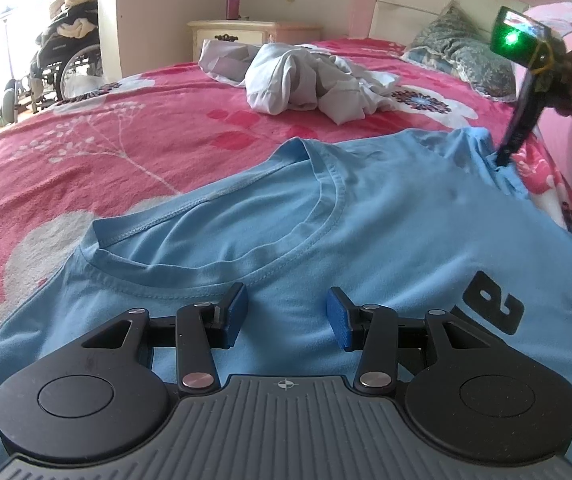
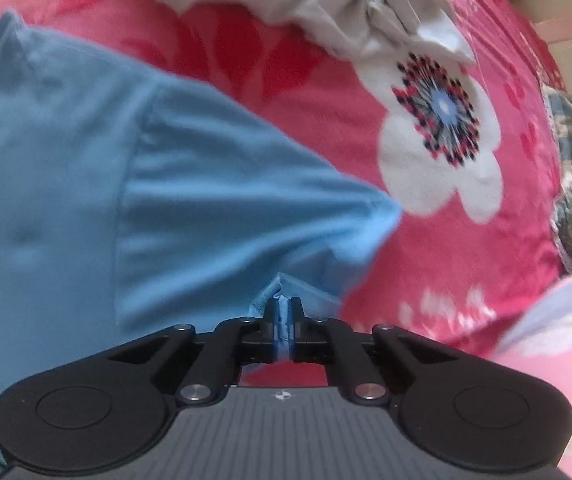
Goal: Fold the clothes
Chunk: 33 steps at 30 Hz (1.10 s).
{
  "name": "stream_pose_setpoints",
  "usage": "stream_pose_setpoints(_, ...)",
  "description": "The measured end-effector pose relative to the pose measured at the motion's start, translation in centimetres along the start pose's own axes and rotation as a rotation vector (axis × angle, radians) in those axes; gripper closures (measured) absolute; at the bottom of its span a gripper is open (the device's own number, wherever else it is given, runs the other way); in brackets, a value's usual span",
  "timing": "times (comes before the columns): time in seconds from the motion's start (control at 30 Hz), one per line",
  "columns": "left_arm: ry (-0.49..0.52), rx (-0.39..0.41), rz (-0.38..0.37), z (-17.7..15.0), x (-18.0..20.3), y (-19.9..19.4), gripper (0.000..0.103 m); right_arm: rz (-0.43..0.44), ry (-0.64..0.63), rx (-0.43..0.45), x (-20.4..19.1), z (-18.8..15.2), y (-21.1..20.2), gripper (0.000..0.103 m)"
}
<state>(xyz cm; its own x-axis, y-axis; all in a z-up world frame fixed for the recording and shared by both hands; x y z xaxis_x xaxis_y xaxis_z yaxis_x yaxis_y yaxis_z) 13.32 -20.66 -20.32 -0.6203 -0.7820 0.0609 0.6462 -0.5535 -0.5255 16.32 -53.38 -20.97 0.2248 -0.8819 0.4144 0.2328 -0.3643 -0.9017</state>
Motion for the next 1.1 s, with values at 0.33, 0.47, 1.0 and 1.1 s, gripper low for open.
stream_pose_setpoints(0.33,-0.004,-0.002,-0.004,0.1,-0.1,0.0,0.059,-0.098,-0.032,-0.279,0.8,-4.8,3.4,0.074)
stream_pose_setpoints(0.47,-0.009,-0.003,-0.006,0.1,-0.2,0.0,0.059,-0.136,0.000,-0.304,2.4,-4.9,3.3,0.051)
stream_pose_setpoints(1.0,-0.009,0.007,-0.008,0.0,-0.2,0.2,0.059,-0.060,-0.070,-0.259,-0.4,-4.2,3.1,0.086)
stream_pose_setpoints(1.1,-0.006,0.009,-0.008,0.0,-0.2,0.2,0.059,-0.129,-0.013,-0.262,1.6,-3.7,3.1,0.086)
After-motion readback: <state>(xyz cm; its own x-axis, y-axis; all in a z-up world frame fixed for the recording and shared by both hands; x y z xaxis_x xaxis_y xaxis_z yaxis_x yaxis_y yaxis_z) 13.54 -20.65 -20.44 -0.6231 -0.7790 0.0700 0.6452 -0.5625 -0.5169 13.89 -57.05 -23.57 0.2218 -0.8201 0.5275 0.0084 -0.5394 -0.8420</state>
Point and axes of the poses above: each gripper's, at about its wrist camera, not at the fingertips, and y roughly the way its jaws point, x to its right, z to its top, the point moved 10 cm from there along y, roughly the way its jaws point, and after that the axes turned 10 degrees about x, right-handed, at the moved point
